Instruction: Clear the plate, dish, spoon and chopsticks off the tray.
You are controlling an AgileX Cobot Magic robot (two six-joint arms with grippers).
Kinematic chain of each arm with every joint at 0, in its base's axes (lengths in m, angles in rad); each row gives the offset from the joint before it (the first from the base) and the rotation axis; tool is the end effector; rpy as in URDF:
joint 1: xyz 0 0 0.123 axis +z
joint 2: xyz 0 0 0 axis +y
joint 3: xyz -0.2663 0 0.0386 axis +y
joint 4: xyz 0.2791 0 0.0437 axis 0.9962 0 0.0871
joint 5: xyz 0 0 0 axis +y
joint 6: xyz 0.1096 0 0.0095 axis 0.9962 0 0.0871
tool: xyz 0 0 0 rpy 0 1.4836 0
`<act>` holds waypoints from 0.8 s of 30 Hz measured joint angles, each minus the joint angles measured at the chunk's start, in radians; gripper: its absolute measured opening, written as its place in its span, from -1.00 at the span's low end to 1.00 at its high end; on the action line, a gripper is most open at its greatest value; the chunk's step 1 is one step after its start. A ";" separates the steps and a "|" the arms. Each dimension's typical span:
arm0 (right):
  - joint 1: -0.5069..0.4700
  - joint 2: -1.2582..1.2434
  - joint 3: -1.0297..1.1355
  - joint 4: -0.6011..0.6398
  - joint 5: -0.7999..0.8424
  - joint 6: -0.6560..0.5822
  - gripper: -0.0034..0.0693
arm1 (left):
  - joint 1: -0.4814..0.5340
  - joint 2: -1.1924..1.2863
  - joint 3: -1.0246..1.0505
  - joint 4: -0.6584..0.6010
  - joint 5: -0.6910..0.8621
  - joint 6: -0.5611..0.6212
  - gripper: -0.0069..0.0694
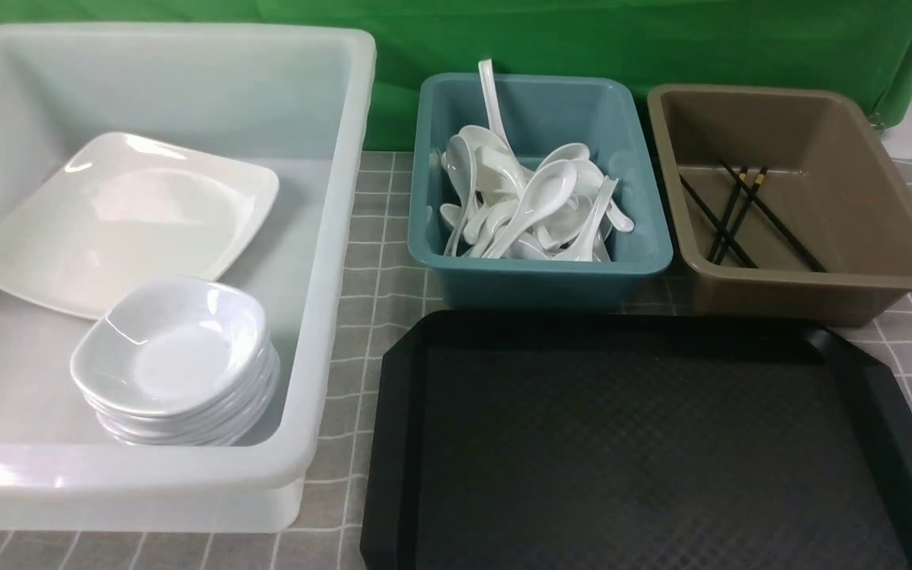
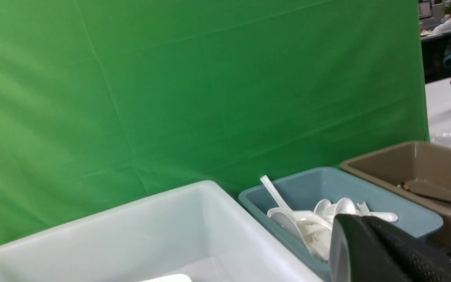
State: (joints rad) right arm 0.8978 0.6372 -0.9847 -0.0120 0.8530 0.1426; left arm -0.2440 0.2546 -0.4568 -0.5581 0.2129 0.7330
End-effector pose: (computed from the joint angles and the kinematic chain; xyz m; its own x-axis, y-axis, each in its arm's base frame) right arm 0.0986 0.1221 0.4038 -0.3552 -0.2302 -0.9060 -0.7357 0.6667 0.1191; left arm 0.1186 -0.0423 0.3380 0.1669 0.1469 -0.9750 0.3228 0.9262 0.1948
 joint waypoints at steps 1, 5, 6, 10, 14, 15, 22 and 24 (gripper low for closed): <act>0.000 0.000 0.000 0.000 0.000 0.000 -0.80 | 0.000 0.000 0.005 0.005 0.000 0.000 -0.80; 0.000 0.000 0.000 0.000 -0.001 0.000 -0.78 | -0.001 0.000 0.022 0.050 0.024 0.000 -0.80; 0.000 0.000 0.000 0.001 -0.001 0.000 -0.77 | -0.002 0.000 0.022 0.063 0.028 0.000 -0.80; -0.026 0.000 0.000 0.012 -0.001 0.000 -0.75 | -0.004 0.000 0.022 0.087 0.038 0.001 -0.80; -0.137 -0.003 0.000 0.018 -0.001 0.000 -0.72 | -0.005 0.000 0.022 0.091 0.039 0.004 -0.80; -0.180 -0.008 0.000 0.022 0.000 -0.003 -0.73 | -0.005 0.000 0.022 0.094 0.039 0.004 -0.80; -0.517 -0.167 0.140 0.195 -0.089 -0.394 -0.86 | -0.005 0.000 0.023 0.109 0.040 0.004 -0.80; -0.643 -0.253 0.280 0.226 -0.190 -0.471 -0.86 | -0.005 0.000 0.023 0.112 0.040 0.004 -0.80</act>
State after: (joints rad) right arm 0.2546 0.3840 -0.7043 0.2135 0.6630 -0.3284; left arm -0.2489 0.2546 -0.4341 -0.4459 0.2526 0.7367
